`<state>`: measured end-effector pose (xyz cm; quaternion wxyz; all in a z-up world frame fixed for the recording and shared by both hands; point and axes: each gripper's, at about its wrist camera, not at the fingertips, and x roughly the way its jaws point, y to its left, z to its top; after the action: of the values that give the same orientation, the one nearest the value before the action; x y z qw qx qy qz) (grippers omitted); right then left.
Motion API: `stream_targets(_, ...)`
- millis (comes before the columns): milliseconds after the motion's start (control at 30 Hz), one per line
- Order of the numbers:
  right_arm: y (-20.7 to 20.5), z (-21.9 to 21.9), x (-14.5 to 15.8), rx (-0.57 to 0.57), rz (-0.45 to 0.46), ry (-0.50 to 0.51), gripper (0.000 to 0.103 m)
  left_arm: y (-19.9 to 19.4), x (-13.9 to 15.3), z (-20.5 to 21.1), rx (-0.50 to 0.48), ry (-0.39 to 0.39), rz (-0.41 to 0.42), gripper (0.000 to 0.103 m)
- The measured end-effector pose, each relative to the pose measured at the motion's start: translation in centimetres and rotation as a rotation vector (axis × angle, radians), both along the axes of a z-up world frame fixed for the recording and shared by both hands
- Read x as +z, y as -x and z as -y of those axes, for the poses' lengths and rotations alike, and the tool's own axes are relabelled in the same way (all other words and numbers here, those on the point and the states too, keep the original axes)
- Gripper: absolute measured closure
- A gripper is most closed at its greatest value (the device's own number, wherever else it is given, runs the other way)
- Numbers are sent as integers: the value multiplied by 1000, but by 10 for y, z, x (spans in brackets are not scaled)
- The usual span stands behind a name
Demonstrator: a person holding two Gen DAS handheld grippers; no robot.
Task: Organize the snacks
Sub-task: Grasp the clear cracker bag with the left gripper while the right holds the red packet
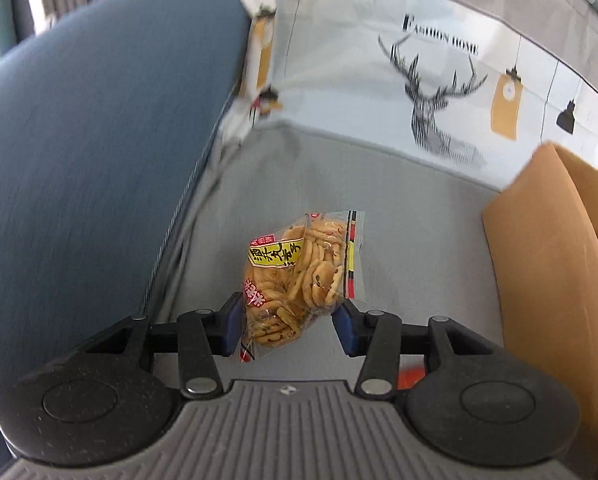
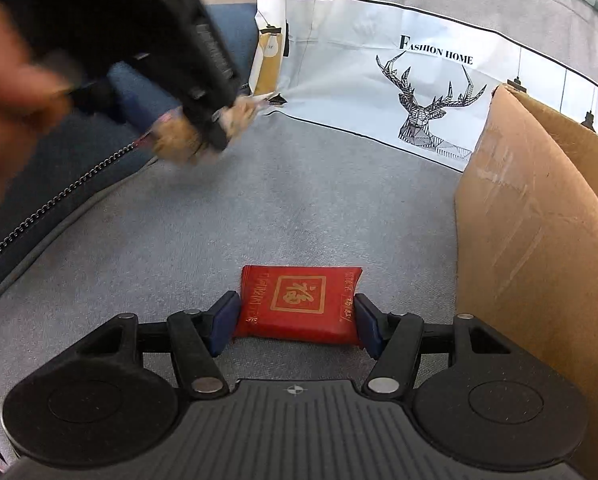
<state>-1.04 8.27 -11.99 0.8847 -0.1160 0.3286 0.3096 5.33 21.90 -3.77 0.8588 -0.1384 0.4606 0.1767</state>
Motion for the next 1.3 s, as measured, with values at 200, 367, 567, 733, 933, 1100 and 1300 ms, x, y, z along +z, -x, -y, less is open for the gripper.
stream_targets(200,-1,1,0,9,-25,6,39,9,-5,-29,59,185,52,22)
stream_targets(367,-2,1,-1,7,-41,5,39,8,-2,-39,111,266,116,19)
stream_targets(567,-5,1,-1,9,-49,1,39,-8,-7,-36,121,257,85,17)
stream_targets(733,-6,-1,-2,11,-58,4,38,-25,-24,-23,40,194,-5,12)
stream_targets(933,-7,-2,-4,12,-59,7,38,-36,-39,-11,-17,102,-55,4)
stream_targets(1100,-7,-3,-6,15,-51,10,38,-38,-47,-12,-10,101,-58,5)
stream_targets(1300,-7,-3,-10,19,-42,10,39,-38,-46,-9,-17,74,-61,23)
